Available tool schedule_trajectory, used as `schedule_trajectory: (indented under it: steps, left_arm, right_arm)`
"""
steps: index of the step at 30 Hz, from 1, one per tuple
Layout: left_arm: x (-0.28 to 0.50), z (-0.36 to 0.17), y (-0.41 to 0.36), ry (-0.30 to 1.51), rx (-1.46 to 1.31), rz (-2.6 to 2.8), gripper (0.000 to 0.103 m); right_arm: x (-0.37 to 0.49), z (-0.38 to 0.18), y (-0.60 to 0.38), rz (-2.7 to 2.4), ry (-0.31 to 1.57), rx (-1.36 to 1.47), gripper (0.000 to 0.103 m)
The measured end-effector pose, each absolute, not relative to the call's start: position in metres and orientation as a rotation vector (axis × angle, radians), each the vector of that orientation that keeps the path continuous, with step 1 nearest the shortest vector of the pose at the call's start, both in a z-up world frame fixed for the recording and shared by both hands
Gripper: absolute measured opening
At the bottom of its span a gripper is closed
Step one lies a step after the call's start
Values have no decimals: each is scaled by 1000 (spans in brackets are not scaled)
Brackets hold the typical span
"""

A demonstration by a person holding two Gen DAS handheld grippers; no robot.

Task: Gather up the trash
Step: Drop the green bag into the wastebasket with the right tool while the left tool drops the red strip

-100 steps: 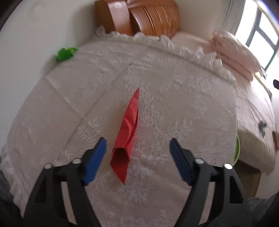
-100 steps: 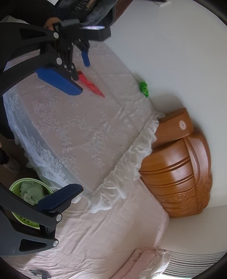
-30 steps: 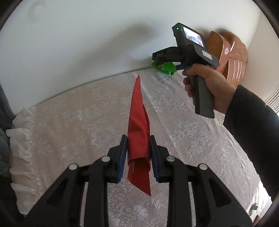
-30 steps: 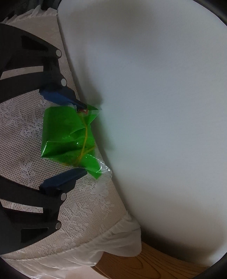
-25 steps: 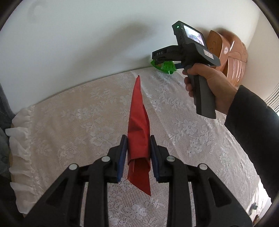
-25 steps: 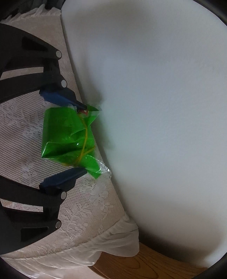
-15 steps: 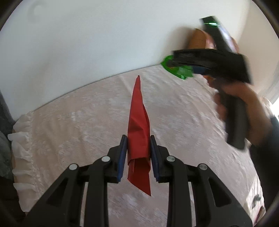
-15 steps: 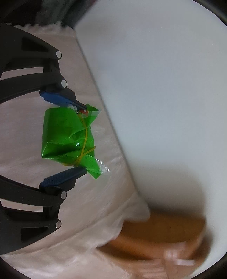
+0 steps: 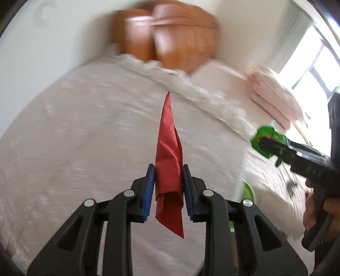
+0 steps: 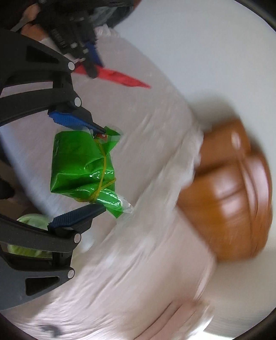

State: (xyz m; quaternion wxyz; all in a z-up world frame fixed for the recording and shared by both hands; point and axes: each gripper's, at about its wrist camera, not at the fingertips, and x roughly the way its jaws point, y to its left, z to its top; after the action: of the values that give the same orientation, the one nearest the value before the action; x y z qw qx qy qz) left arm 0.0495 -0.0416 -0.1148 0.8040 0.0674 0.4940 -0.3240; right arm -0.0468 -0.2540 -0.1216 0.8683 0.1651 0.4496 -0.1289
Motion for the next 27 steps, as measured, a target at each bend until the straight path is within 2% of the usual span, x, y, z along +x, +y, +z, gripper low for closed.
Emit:
schedule_trajectory:
  steps: [5, 11, 12, 13, 15, 16, 19, 22, 27]
  left_arm:
    - [2, -110, -102, 1052, 237, -836, 26]
    - [-43, -119, -151, 1076, 343, -933, 26]
    - [-48, -122, -161, 1083, 362, -942, 26]
    - [-54, -124, -167, 1089, 380, -950, 26]
    - [-66, -131, -180, 1106, 413, -970, 26]
    - [-72, -135, -188, 1115, 431, -984, 26]
    - [-88, -143, -205, 1123, 481, -1011, 26]
    - [-106, -152, -226, 1129, 530, -1052, 26]
    - [-134, -168, -269, 1140, 606, -1137, 26]
  right_arm:
    - [-130, -142, -300, -440, 966, 379, 66]
    - [-172, -212, -325, -515, 1072, 409, 67]
    - [-173, -229, -327, -524, 1094, 411, 70]
    - [-173, -242, -329, -538, 1122, 413, 79]
    - [-178, -268, -338, -588, 1174, 427, 87]
    - [-184, -277, -344, -608, 1187, 443, 87]
    - [-205, -276, -357, -644, 1167, 499, 88]
    - [-231, -257, -370, -693, 1109, 503, 98]
    - [-268, -226, -390, -760, 1045, 489, 99]
